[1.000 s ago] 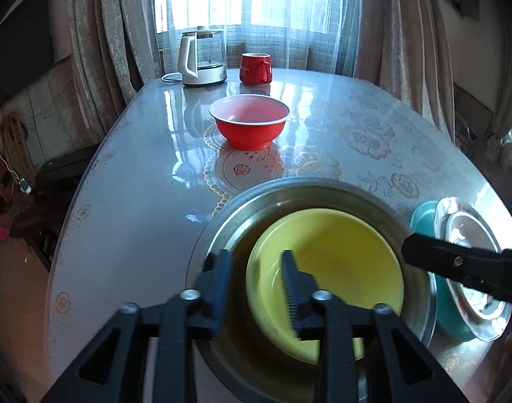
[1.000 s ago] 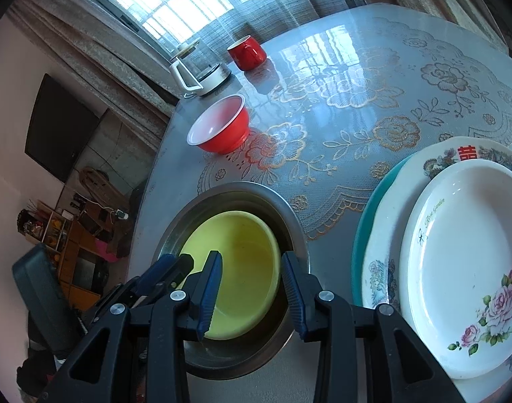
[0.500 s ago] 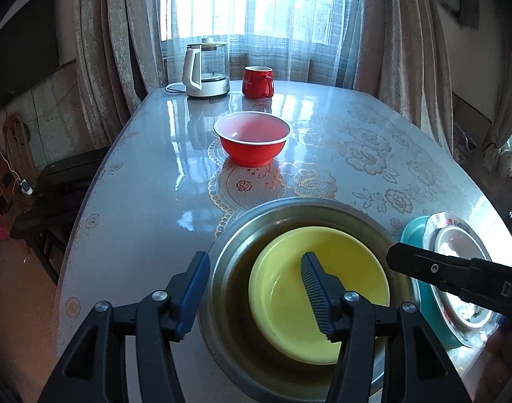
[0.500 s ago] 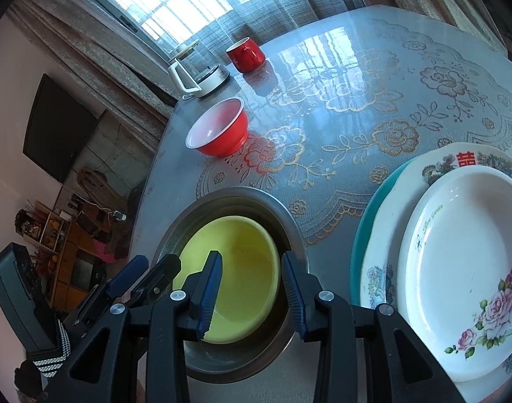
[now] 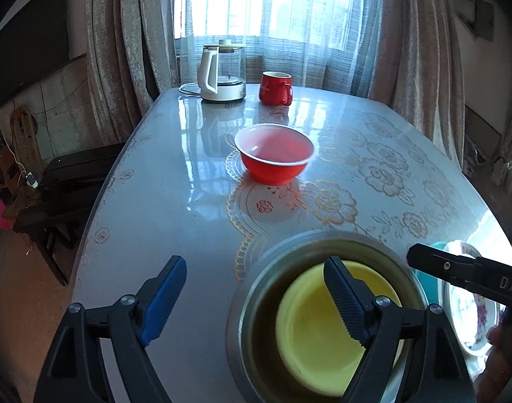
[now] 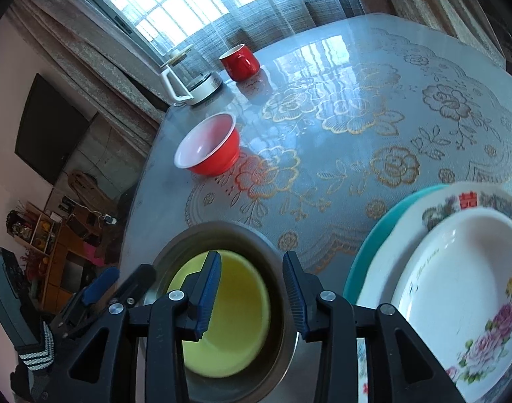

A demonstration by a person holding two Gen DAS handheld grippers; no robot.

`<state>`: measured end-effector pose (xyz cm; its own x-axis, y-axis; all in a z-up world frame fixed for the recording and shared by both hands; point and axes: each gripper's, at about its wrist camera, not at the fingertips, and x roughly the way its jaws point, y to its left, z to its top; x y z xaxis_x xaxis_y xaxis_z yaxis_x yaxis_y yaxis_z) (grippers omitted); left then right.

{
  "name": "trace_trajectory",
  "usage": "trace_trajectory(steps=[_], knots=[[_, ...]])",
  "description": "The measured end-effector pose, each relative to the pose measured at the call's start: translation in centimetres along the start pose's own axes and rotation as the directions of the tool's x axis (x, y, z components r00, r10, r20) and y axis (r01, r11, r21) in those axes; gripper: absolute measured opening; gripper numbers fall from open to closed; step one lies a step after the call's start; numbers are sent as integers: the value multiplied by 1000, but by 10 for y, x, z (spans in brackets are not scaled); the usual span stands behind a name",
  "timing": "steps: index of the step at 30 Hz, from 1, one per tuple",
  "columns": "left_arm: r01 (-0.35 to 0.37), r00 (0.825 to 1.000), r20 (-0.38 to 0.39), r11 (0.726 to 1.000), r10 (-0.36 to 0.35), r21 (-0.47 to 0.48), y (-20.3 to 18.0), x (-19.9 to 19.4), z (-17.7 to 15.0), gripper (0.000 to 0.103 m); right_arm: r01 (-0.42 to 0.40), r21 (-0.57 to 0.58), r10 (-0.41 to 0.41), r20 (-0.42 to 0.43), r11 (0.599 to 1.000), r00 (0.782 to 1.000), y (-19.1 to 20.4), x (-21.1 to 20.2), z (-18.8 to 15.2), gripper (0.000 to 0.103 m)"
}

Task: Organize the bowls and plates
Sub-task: 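Move both grippers toward the red-and-white bowl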

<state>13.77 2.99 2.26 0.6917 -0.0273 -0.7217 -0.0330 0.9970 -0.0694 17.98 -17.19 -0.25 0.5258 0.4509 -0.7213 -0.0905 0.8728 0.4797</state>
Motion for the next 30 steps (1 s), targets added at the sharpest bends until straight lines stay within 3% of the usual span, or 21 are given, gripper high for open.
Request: trace_trajectory(steps=[6, 16, 21, 30], knots=[[-8, 1000, 7, 1000, 8, -11, 12, 14, 19, 89, 27, -2, -27, -2, 1000, 1000, -1, 11, 16, 39], [31, 999, 11, 990, -30, -137, 43, 57, 70, 92, 51, 0, -51, -30, 999, 998, 0, 33, 47, 39], [87, 996, -15, 985, -90, -153, 55, 87, 93, 92, 53, -6, -53, -2, 999, 999, 6, 48, 66, 39], [142, 985, -64, 958, -162, -248, 76, 133, 109, 87, 75, -9, -75, -35, 997, 997, 16, 85, 95, 39]])
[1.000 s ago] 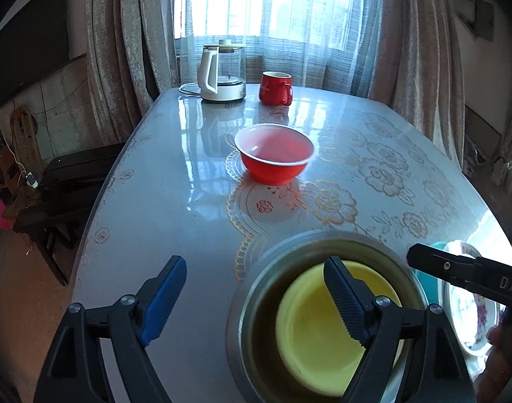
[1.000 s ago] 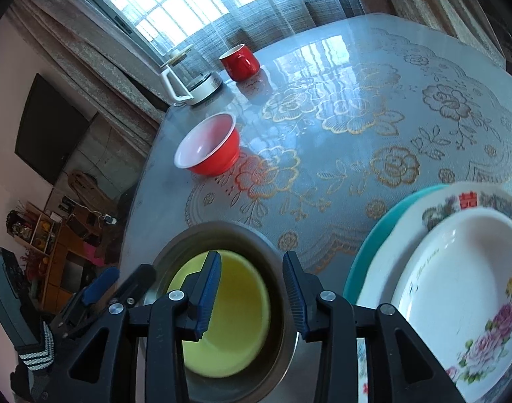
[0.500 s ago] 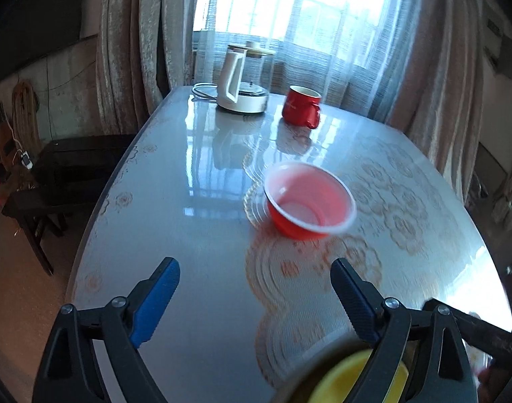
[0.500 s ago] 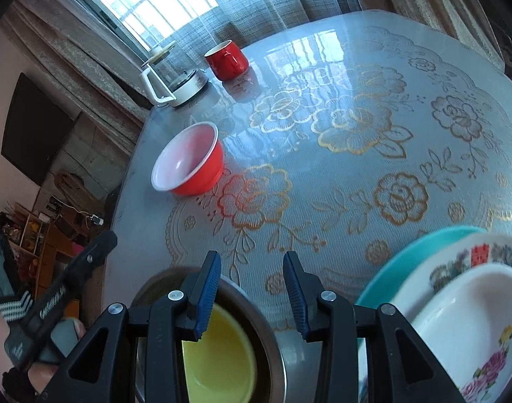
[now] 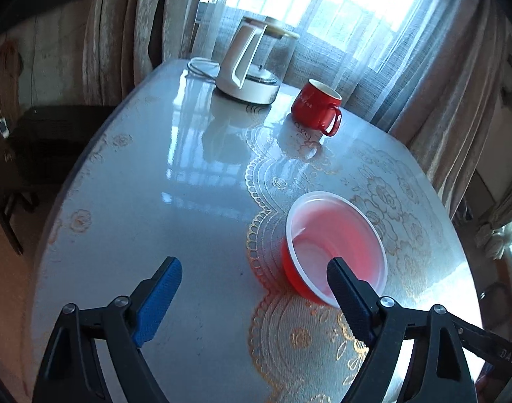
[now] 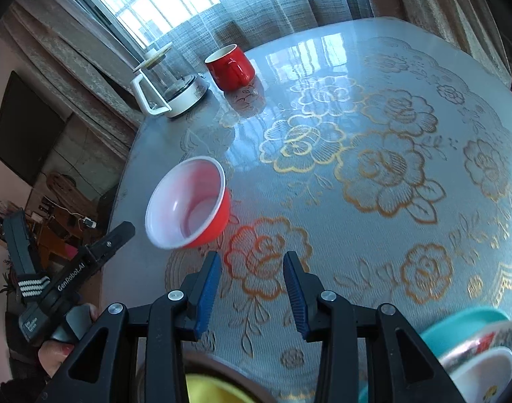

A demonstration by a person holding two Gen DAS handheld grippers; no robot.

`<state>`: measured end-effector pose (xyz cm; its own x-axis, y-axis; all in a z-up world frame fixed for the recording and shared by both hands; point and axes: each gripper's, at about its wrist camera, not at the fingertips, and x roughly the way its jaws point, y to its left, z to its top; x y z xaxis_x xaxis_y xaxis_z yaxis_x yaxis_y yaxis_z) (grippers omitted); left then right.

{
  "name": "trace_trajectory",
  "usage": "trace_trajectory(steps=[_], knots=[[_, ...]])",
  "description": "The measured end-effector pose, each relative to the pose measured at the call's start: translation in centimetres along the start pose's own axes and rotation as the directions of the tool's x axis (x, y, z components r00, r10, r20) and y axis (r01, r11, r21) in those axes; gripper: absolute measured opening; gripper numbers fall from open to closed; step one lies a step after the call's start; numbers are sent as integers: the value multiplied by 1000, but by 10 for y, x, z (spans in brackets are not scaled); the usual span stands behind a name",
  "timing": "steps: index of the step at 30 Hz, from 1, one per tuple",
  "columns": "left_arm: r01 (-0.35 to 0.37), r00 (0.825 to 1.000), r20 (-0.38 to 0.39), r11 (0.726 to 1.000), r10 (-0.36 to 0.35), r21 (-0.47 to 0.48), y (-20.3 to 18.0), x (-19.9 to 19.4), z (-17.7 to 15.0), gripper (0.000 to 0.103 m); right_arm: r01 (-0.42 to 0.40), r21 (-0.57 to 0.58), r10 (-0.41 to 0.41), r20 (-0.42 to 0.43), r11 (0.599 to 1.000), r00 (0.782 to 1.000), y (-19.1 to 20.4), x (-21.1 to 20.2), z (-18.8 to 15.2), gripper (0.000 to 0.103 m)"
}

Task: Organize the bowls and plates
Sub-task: 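Move both grippers toward the red-and-white bowl, then close both grippers on the rim of the red-and-white bowl, then lift the red-and-white bowl with both grippers and carry it over the steel bowl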

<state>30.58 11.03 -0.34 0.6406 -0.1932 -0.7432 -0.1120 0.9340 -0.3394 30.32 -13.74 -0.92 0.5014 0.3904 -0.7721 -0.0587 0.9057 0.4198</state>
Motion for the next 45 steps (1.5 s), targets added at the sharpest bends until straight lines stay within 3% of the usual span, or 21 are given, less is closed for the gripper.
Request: trace_trajectory(steps=[11, 13, 16, 19, 23, 29, 34, 39, 45], knots=[[82, 994, -79, 996, -79, 32, -6, 27, -3, 70, -20, 29, 21, -48, 999, 999, 20, 50, 33, 39], [93, 993, -80, 995, -90, 33, -7, 29, -3, 58, -28, 27, 30, -63, 999, 998, 23, 59, 35, 39], [90, 992, -92, 995, -85, 47, -9, 32, -4, 54, -25, 23, 27, -78, 999, 997, 26, 68, 35, 39], [82, 993, -95, 994, -74, 78, -12, 34, -5, 49, -34, 23, 36, -94, 999, 995, 26, 73, 33, 31], [92, 992, -95, 991, -83, 99, -15, 35, -8, 34, -53, 11, 54, -102, 999, 993, 26, 75, 31, 22], [53, 997, -73, 982, -40, 182, -29, 34, -12, 19, -61, -30, 58, -100, 998, 993, 31, 71, 25, 15], [7, 998, -66, 970, 10, 245, -35, 37, -19, 17, -55, -41, 51, -107, 998, 993, 34, 72, 27, 12], [15, 998, -66, 970, 1, 241, -33, 36, -19, 15, -59, -35, 55, -107, 998, 993, 32, 72, 26, 12], [-9, 1000, -12, 954, 13, 299, -42, 27, -21, 14, -51, -30, 48, -98, 998, 994, 32, 69, 22, 12]])
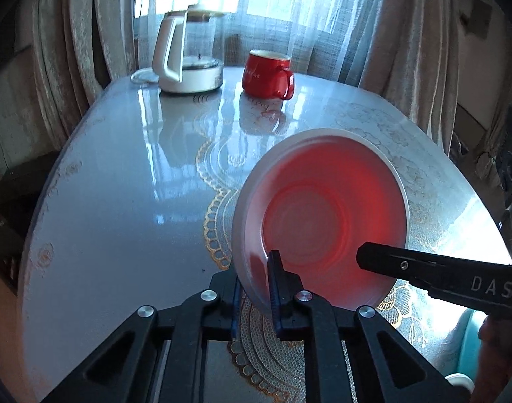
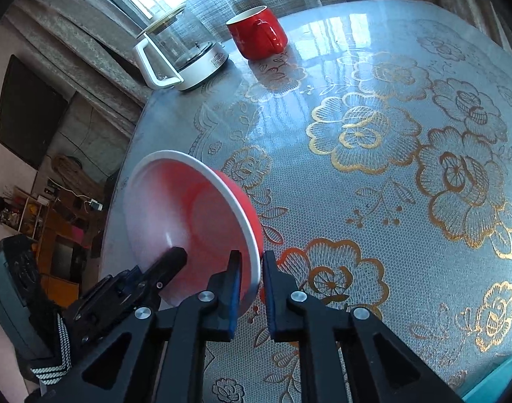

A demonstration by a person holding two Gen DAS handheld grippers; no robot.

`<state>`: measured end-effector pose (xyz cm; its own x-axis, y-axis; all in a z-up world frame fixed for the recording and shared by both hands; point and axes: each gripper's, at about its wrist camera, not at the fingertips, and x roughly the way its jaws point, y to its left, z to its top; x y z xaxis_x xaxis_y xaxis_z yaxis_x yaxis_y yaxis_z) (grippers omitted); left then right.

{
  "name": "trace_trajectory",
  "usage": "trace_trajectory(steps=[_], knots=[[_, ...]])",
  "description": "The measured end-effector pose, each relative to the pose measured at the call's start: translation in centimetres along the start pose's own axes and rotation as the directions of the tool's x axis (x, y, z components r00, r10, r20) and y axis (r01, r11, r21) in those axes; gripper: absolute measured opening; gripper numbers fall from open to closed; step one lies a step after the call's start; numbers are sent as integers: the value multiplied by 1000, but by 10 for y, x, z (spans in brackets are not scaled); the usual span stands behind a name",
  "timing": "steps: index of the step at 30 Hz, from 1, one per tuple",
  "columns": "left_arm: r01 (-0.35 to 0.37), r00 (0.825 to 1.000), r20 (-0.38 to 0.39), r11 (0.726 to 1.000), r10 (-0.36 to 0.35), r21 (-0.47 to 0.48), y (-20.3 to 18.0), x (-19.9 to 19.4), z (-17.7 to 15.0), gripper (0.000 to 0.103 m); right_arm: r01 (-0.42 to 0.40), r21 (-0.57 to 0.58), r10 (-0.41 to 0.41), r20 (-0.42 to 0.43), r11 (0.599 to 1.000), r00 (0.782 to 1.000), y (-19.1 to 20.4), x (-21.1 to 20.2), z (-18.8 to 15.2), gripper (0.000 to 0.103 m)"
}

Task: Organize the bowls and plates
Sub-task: 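Lift the red-and-white bowl with both grippers and carry it over the steel bowl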

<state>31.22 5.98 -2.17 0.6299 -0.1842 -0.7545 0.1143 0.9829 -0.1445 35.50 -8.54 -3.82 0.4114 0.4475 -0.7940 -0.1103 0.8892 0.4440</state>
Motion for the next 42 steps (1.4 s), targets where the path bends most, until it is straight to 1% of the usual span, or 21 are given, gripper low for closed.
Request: trace_trajectory(steps=[6, 14, 18, 20, 24, 33, 42], knots=[[11, 999, 38, 999, -13, 33, -7, -10, 1, 14, 8, -15, -8, 40, 1000, 999, 0, -14, -3, 12], [1, 997, 79, 998, -6, 66, -20, -32, 1, 14, -17, 0, 17, 94, 1000, 995, 0, -43, -15, 12], [-21, 993, 116, 995, 10, 95, -33, -49, 1, 14, -21, -7, 22, 119, 1000, 993, 1, -62, -25, 13], [-41, 988, 153, 993, 23, 112, -42, -61, -1, 14, -24, -11, 25, 132, 1000, 991, 0, -70, -30, 13], [-57, 982, 188, 989, 31, 134, -53, -83, -13, 14, -55, -7, 55, 151, 998, 987, -3, -89, -43, 13], [-64, 983, 180, 986, 36, 153, -66, -118, -49, 14, -113, 0, 111, 171, 994, 979, -3, -117, -80, 13], [-65, 986, 162, 985, 39, 158, -75, -136, -82, 15, -130, 26, 124, 172, 991, 977, -9, -132, -114, 13]])
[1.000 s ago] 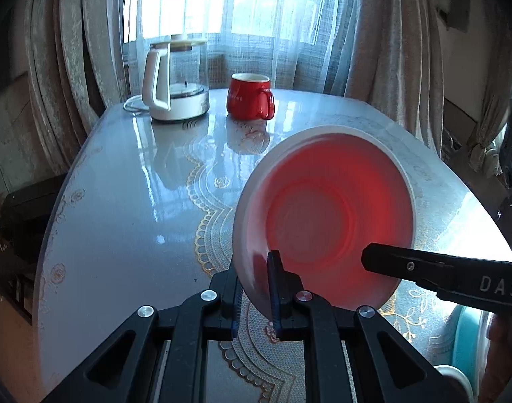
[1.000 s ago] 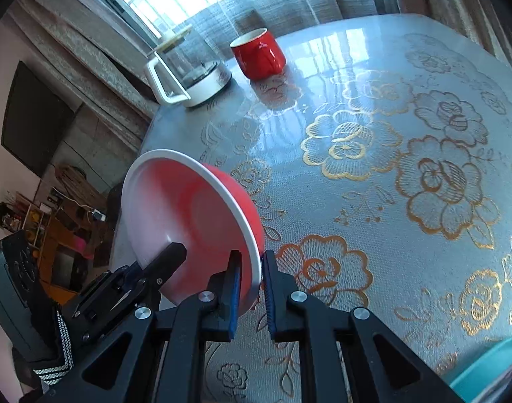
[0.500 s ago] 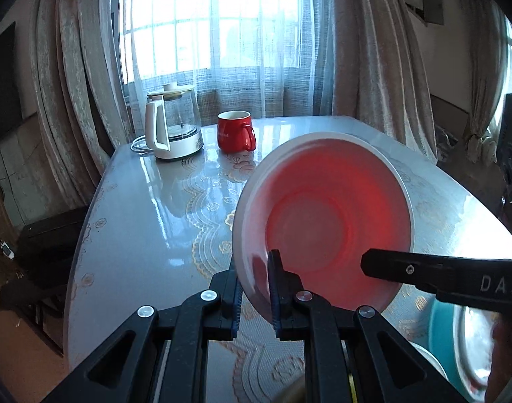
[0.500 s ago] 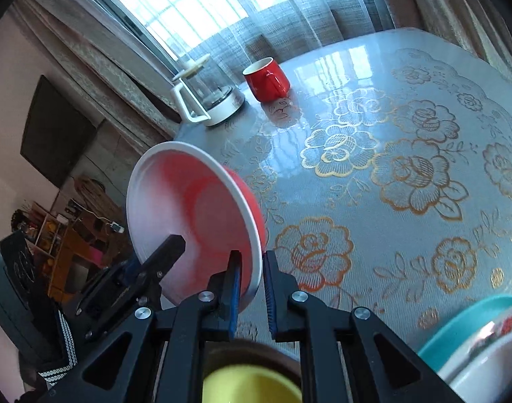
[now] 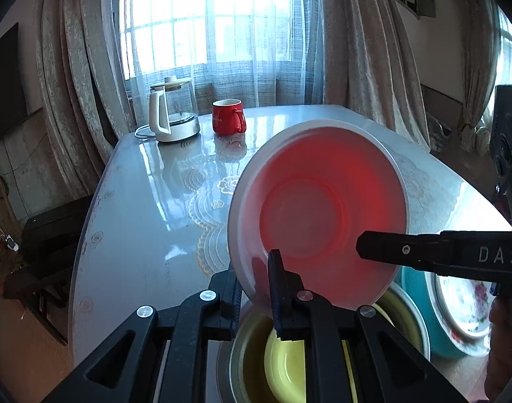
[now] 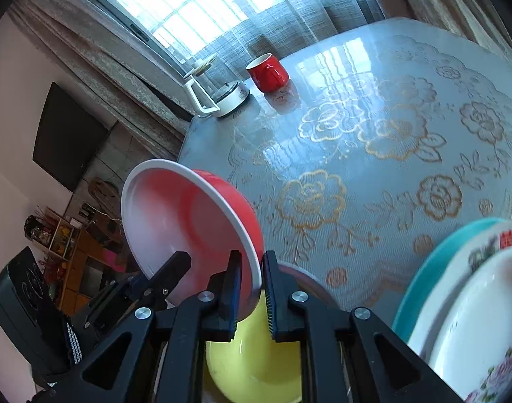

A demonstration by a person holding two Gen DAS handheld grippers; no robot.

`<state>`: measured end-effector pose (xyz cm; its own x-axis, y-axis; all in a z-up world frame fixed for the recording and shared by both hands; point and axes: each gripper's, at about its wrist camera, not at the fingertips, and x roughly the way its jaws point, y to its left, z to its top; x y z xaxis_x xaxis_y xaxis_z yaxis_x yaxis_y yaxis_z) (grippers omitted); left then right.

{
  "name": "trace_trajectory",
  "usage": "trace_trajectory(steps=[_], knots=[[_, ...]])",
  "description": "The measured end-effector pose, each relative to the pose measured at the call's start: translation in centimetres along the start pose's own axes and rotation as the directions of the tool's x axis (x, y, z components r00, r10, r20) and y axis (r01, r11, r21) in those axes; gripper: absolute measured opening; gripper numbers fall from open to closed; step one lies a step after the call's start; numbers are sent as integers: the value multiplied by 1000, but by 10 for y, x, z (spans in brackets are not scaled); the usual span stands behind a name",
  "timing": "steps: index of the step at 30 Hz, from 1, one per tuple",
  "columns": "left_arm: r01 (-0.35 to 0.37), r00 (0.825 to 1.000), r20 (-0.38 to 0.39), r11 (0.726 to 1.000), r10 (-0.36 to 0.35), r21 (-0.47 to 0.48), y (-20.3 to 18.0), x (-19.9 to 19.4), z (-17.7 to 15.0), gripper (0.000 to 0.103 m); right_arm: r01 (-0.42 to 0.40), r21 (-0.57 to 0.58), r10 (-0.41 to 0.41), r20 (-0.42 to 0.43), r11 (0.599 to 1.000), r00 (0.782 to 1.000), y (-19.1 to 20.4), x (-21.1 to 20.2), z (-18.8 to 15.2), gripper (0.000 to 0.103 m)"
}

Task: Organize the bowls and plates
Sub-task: 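Lift the red-and-white bowl with both grippers and carry it over the steel bowl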

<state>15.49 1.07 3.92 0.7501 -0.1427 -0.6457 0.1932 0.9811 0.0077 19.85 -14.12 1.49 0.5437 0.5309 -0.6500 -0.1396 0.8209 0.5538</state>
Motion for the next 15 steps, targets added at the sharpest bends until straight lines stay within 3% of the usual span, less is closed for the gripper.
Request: trace_trajectory(steps=[15], knots=[[-10, 1000, -27, 1000, 10, 0, -6, -18, -30, 15, -3, 10, 3, -19, 1000, 1000, 0, -11, -34, 15]])
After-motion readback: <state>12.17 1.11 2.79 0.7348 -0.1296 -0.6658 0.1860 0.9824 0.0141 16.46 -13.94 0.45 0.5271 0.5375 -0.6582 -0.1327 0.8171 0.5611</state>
